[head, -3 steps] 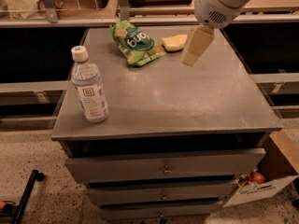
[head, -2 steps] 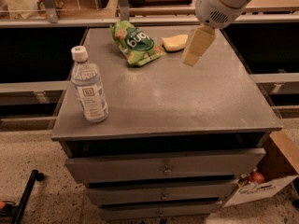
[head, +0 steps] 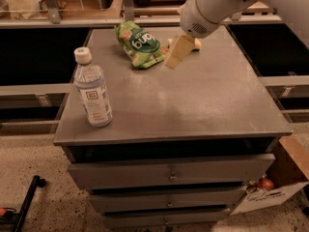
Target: Move green rice chip bag near blue plastic bottle
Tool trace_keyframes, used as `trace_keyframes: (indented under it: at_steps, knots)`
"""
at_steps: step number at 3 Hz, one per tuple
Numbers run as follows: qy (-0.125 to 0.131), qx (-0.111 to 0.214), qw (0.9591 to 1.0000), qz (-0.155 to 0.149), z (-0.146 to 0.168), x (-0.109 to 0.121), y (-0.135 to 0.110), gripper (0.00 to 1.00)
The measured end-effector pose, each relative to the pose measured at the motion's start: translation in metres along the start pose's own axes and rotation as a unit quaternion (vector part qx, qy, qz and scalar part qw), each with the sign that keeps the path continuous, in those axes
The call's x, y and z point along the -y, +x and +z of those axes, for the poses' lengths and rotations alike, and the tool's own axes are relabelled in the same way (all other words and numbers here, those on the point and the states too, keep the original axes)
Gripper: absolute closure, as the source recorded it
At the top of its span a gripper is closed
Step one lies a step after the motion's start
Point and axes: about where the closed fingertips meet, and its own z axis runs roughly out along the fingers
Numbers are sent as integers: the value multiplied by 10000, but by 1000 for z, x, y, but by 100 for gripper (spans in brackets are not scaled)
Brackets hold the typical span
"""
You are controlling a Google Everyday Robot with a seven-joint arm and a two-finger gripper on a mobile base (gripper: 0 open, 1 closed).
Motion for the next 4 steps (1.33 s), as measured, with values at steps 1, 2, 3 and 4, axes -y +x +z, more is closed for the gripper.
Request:
trace_keyframes:
  at_steps: [1,2,3,4]
  knots:
    - [120,392,9991,109,50,12,-19,0]
    - [234,669,9971,263,91,26,-38,0]
    - [287,767,9956,447,115,37,-55,0]
    - [259,626,9943,819,137,49,-58,0]
